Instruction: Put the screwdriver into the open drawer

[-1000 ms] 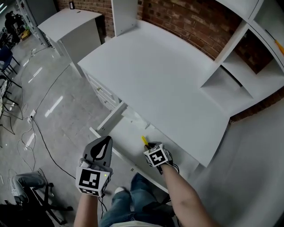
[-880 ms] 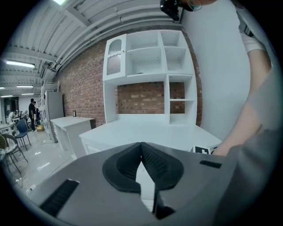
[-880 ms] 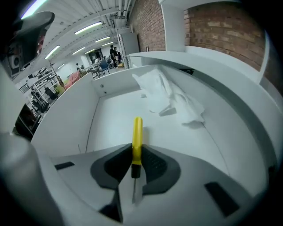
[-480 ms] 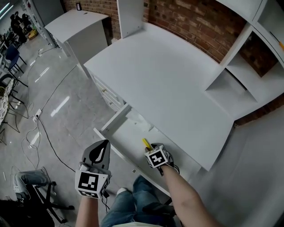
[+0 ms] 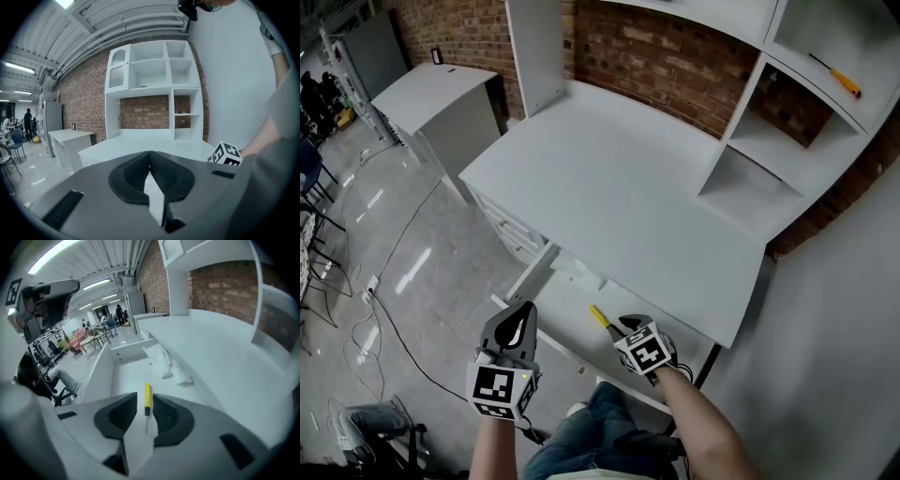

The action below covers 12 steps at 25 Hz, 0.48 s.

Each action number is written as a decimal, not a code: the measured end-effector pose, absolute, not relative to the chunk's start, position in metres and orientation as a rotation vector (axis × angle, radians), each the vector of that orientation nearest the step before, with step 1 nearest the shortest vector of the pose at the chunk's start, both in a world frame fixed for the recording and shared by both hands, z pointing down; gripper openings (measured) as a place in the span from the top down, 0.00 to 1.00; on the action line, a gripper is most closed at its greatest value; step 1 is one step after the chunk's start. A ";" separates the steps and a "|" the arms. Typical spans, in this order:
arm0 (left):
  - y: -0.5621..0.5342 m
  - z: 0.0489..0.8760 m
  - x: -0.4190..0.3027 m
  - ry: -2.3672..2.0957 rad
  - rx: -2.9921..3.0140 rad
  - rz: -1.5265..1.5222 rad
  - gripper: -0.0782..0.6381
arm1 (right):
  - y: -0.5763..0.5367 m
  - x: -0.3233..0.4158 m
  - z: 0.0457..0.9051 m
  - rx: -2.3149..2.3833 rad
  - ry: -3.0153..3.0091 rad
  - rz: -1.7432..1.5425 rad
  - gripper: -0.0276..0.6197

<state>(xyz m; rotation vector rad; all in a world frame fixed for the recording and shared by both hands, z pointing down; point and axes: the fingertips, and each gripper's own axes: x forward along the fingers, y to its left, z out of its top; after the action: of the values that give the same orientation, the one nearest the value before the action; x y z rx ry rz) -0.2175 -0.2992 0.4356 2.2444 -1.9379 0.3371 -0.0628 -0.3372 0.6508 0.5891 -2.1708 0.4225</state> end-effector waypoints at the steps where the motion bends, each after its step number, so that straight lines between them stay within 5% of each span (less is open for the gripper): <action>1: -0.298 0.432 -0.215 -1.926 2.267 0.322 0.87 | -0.335 -0.059 0.640 0.610 -2.178 0.407 0.80; 5: -0.283 0.420 -0.209 -1.880 2.338 0.276 0.87 | -0.322 -0.048 0.585 0.715 -2.234 0.316 0.92; 12: -0.253 0.389 -0.205 -1.828 2.441 0.185 0.87 | -0.283 -0.044 0.476 0.916 -2.346 0.116 0.94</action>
<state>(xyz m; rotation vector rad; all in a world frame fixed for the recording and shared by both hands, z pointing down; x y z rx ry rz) -0.2054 -0.2531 0.3889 2.4413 -1.8277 0.1852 -0.0438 -0.2832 0.4760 0.9160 -2.3462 0.1159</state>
